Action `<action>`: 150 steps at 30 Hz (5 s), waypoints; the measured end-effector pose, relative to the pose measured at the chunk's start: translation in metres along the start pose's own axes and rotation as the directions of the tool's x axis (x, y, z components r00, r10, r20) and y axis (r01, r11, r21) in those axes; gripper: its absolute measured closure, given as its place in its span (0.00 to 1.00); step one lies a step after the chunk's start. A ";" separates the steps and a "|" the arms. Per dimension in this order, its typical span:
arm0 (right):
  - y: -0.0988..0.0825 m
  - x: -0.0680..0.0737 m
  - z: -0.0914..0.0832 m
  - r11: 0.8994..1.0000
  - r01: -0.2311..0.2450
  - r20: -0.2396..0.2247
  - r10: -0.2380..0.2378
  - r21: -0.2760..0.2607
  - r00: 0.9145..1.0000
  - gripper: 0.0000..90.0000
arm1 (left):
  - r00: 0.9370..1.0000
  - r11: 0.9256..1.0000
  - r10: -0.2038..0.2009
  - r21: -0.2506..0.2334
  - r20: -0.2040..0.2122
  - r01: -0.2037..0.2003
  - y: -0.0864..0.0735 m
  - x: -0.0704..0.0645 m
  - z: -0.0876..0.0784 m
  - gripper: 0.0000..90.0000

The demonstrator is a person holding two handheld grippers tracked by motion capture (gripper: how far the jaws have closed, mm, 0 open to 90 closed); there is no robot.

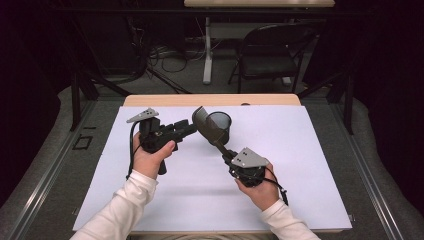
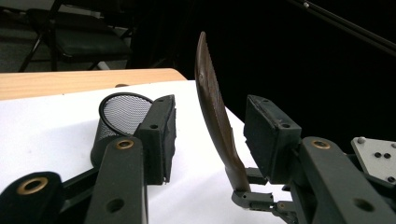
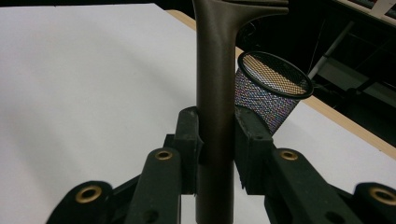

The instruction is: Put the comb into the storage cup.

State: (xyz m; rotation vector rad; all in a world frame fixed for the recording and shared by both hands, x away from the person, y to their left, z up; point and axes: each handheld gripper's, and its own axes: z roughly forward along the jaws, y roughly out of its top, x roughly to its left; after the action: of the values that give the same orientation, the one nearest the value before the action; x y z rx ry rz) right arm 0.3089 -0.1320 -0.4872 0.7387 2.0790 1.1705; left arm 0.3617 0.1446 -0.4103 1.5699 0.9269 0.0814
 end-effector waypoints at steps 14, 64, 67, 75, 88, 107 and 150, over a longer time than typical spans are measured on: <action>0.000 0.001 0.000 1.000 -0.004 -0.012 0.004 -0.002 1.000 0.81 | 0.999 0.999 -0.037 -0.005 0.003 0.037 0.001 0.001 0.005 0.69; -0.001 0.006 0.003 1.000 -0.010 -0.037 0.010 -0.008 0.999 0.81 | 0.990 0.991 -0.134 0.006 0.040 0.134 -0.001 0.007 0.012 0.88; -0.001 0.006 0.003 1.000 -0.010 -0.039 0.010 -0.008 0.999 0.81 | 0.989 0.990 -0.143 0.007 0.049 0.143 -0.001 0.008 0.012 0.89; -0.001 0.007 0.003 1.000 -0.010 -0.039 0.010 -0.009 0.999 0.81 | 0.985 0.987 -0.163 0.004 0.060 0.163 -0.001 0.009 0.011 0.90; -0.002 0.006 0.004 1.000 -0.018 -0.047 0.018 -0.007 0.999 0.81 | 0.976 0.979 -0.202 0.007 0.080 0.202 -0.002 0.012 0.012 0.92; -0.004 0.006 0.006 1.000 -0.019 -0.049 0.019 -0.002 0.999 0.81 | 0.970 0.974 -0.226 0.017 0.084 0.225 -0.003 0.013 0.013 0.94; -0.005 0.004 0.008 0.998 -0.060 -0.052 0.060 0.002 0.997 0.80 | 0.963 0.967 -0.255 -0.008 0.087 0.256 -0.004 0.015 0.019 0.94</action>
State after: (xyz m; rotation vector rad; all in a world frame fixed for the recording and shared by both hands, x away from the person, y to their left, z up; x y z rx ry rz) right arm 0.3116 -0.1270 -0.4960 0.7834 2.1129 1.2347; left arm 0.3804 0.1377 -0.4252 1.4126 1.0500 -0.1578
